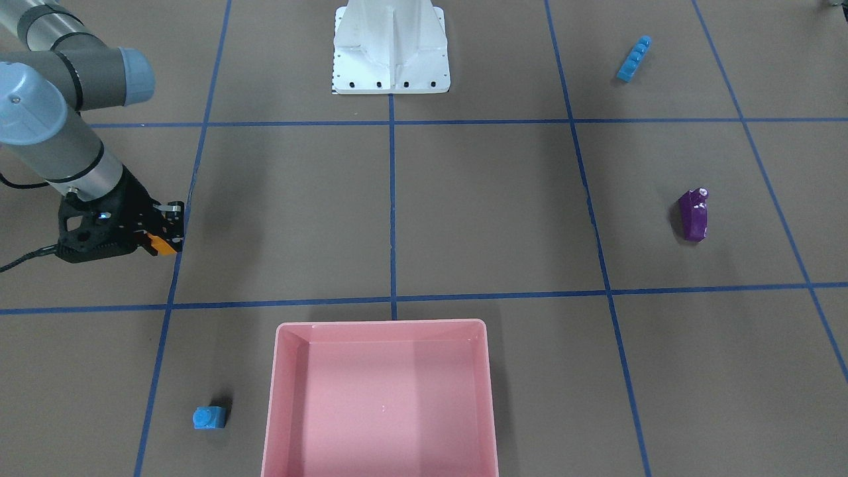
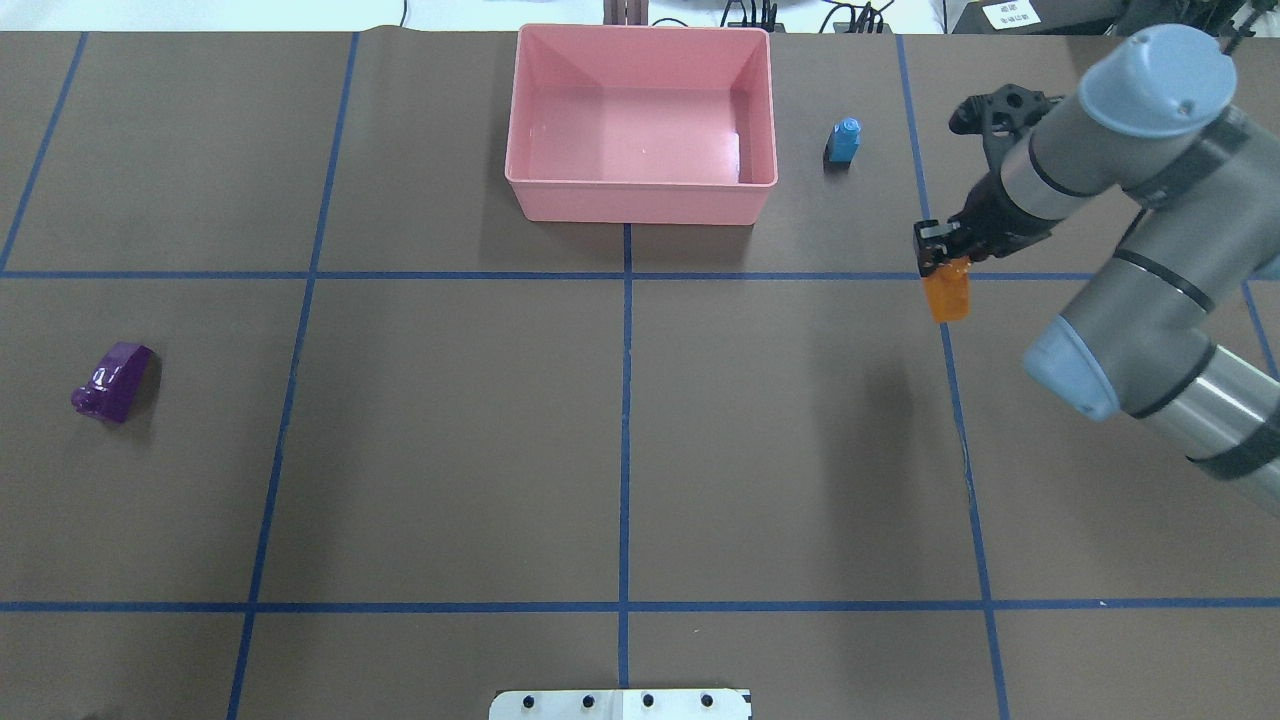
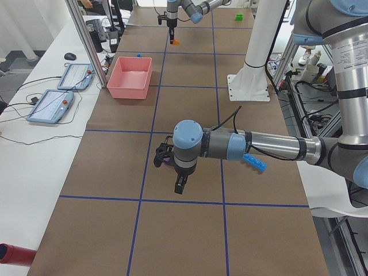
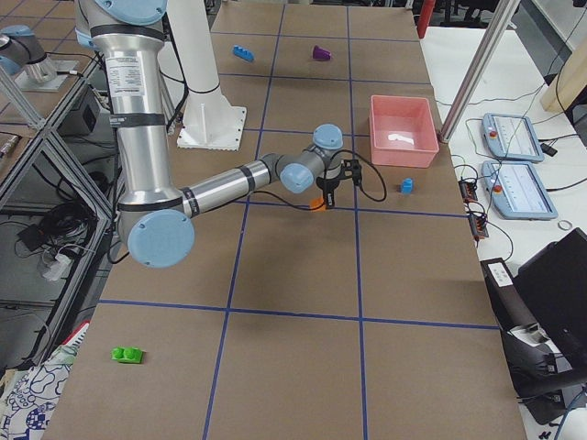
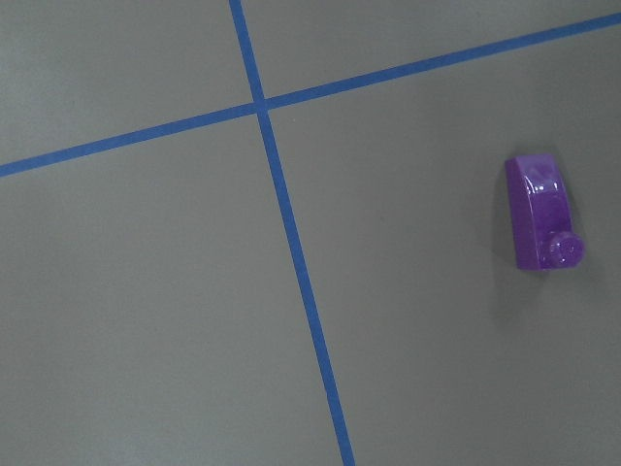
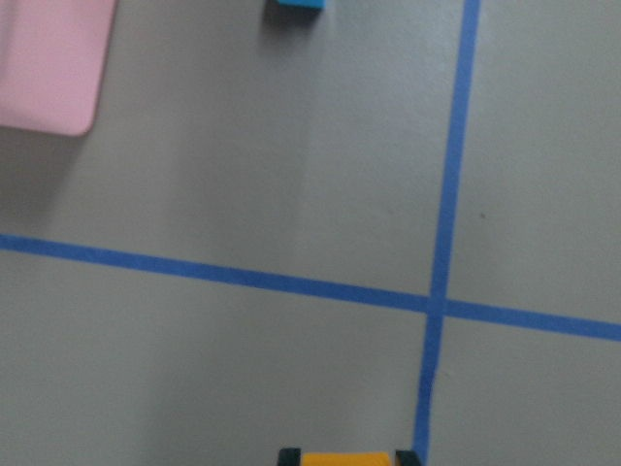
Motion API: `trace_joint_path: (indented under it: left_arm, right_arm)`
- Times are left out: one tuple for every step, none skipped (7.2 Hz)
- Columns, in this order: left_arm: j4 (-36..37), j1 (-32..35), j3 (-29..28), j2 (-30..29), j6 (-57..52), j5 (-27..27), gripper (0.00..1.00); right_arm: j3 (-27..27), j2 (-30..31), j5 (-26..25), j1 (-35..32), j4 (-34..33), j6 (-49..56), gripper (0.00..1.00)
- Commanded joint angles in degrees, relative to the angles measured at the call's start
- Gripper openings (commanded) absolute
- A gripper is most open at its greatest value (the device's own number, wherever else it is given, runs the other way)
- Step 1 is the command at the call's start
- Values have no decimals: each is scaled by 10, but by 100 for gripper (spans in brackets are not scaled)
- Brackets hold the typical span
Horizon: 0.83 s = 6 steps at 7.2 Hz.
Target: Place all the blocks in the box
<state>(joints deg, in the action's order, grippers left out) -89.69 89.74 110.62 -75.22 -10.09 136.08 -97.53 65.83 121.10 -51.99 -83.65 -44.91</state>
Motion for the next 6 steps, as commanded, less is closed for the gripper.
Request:
trace_joint_path:
  left_arm:
    - [-1, 0, -1, 0, 0, 1, 100]
    - [-1, -1, -1, 0, 0, 1, 100]
    - [-1, -1, -1, -1, -1, 0, 100]
    - [0, -2, -2, -1, -1, 0, 100]
    - [0, -2, -3, -1, -1, 0, 100]
    - [-1, -4, -7, -2, -1, 1, 100]
  right_arm:
    - [131, -171, 0, -19, -33, -27, 0]
    - [200, -246, 0, -27, -48, -29, 0]
    - [267, -308, -1, -27, -43, -54, 0]
    - [318, -352, -2, -24, -41, -68, 0]
    - [369, -395, -3, -23, -39, -70, 0]
    - [419, -428, -3, -23, -1, -86, 0]
